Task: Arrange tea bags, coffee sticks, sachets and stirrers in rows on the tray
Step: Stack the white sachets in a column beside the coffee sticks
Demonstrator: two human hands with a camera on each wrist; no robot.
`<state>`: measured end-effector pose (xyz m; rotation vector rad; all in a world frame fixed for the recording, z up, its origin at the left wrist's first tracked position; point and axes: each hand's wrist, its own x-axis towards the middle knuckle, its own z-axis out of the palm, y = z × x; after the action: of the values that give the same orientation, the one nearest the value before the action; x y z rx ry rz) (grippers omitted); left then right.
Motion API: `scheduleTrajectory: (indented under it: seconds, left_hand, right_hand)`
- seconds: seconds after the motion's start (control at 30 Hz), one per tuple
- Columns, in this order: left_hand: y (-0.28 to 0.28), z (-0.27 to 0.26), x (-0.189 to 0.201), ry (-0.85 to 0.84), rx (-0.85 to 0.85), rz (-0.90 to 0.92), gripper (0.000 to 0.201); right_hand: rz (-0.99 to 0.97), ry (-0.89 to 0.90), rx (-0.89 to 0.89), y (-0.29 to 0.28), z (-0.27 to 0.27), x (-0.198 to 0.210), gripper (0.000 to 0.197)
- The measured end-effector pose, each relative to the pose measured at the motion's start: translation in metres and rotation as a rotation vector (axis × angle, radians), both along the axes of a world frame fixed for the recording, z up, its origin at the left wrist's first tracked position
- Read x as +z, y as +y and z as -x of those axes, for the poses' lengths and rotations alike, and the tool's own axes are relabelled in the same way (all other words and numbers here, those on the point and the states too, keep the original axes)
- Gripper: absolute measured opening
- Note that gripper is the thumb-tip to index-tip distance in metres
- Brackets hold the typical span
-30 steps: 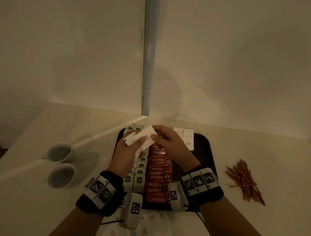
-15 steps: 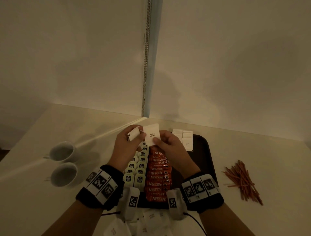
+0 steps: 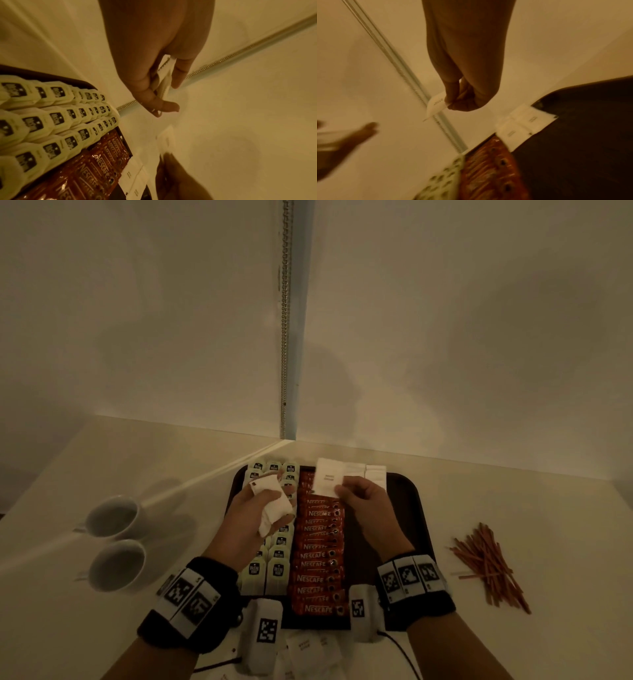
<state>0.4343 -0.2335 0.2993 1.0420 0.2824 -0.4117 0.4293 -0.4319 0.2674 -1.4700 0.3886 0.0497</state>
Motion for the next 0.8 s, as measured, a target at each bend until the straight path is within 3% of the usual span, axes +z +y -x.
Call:
scheduleTrajectory:
  seconds: [0.1,0.2,0.27,0.47,0.8]
  left_hand:
    - [0.004,-0.001,-0.002,0.082,0.043,0.143,0.029]
    - [0.005,-0.001,-0.005,0.107,0.085,0.159,0.026]
    - [0.004,-0.002,-0.008,0.113,0.101,0.138,0.025]
    - [0.005,-0.004,-0.013,0.093,0.089,0.024,0.024]
    - [0.005,-0.006,-0.012,0.113,0.12,0.02,0.023]
  right_hand:
    - [0.295,0.091,-0.154,-0.039,-0.012,-0.03,0.018]
    - [0.618,0.172,-0.201,-0.069,-0.017,-0.057,0.023]
    - [0.722,0.221,-0.182,-0.078,-0.017,-0.071,0.022]
    - [0.666,0.321,-0.09,-0.074,-0.024,-0.095,0.015]
    - [0.714,0.321,-0.145,-0.063,-0.037,-0.096,0.019]
